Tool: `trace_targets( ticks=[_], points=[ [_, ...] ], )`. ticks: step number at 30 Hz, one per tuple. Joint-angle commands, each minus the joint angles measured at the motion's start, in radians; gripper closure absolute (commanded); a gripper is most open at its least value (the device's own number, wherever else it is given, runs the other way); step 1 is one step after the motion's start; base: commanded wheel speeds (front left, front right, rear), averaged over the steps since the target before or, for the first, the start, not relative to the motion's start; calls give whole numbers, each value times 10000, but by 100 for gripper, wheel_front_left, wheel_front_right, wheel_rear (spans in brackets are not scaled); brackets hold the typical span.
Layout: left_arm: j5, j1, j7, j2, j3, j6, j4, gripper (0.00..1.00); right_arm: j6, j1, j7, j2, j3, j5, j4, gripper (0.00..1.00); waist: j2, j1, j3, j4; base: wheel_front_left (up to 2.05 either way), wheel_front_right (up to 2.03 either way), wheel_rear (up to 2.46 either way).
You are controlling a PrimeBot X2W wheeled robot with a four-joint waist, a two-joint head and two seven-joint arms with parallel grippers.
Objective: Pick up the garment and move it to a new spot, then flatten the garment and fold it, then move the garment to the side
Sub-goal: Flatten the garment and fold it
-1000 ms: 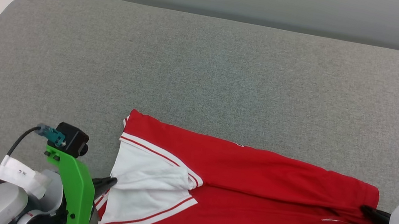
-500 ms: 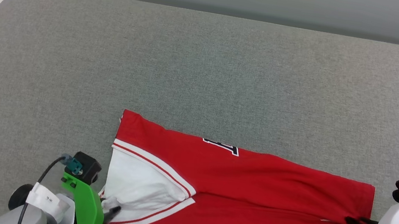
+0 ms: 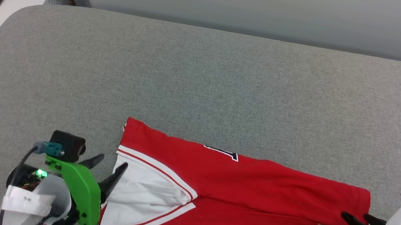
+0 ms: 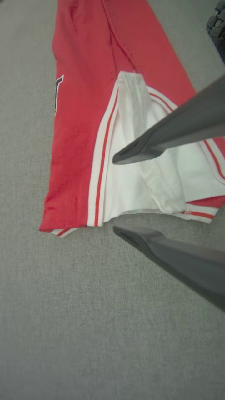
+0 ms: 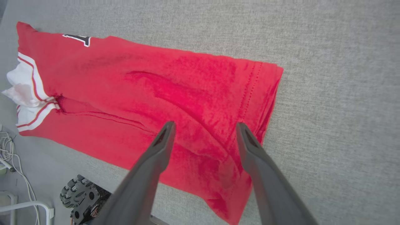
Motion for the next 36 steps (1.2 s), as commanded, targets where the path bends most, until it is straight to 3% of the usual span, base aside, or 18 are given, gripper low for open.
trace_targets(
  ticks=[1,10,14,17,25,26,30,36],
  points=[
    [121,33,-457,-96,184,114,-56,0,-9,178,106,145,-191,15,-163,0,0,0,-136,-13,0,0,0],
    [1219,339,-3969,-533,1184,537,13,0,-9,717,1339,1659,-2317,-837,-478,0,0,0,-166,55,0,0,0],
    [2319,388,-4278,-955,2108,796,-287,0,-9,666,1808,2366,-3196,-1338,-504,0,0,0,-2,138,0,0,0],
    [3524,664,-4287,-1545,3176,732,-931,0,-9,487,2008,2870,-3746,-1399,-449,0,0,0,175,210,0,0,0],
    [5695,1537,-4291,-3200,4964,-337,-1499,0,-9,39,2058,3297,-4626,-1647,-39,0,0,0,479,389,0,0,0],
    [6165,1653,-4291,-3613,5340,-829,-1316,0,-9,-61,2051,3334,-4838,-1729,252,0,0,0,560,444,0,0,0],
    [6717,1660,-4291,-4007,5723,-1305,-1212,0,-9,-126,2088,3436,-5030,-1776,675,0,0,0,659,526,0,0,0],
    [7258,1656,-4292,-4400,6156,-1685,-1269,0,-9,-243,2147,3575,-4963,-1674,1136,0,0,0,837,600,0,0,0]
  ],
)
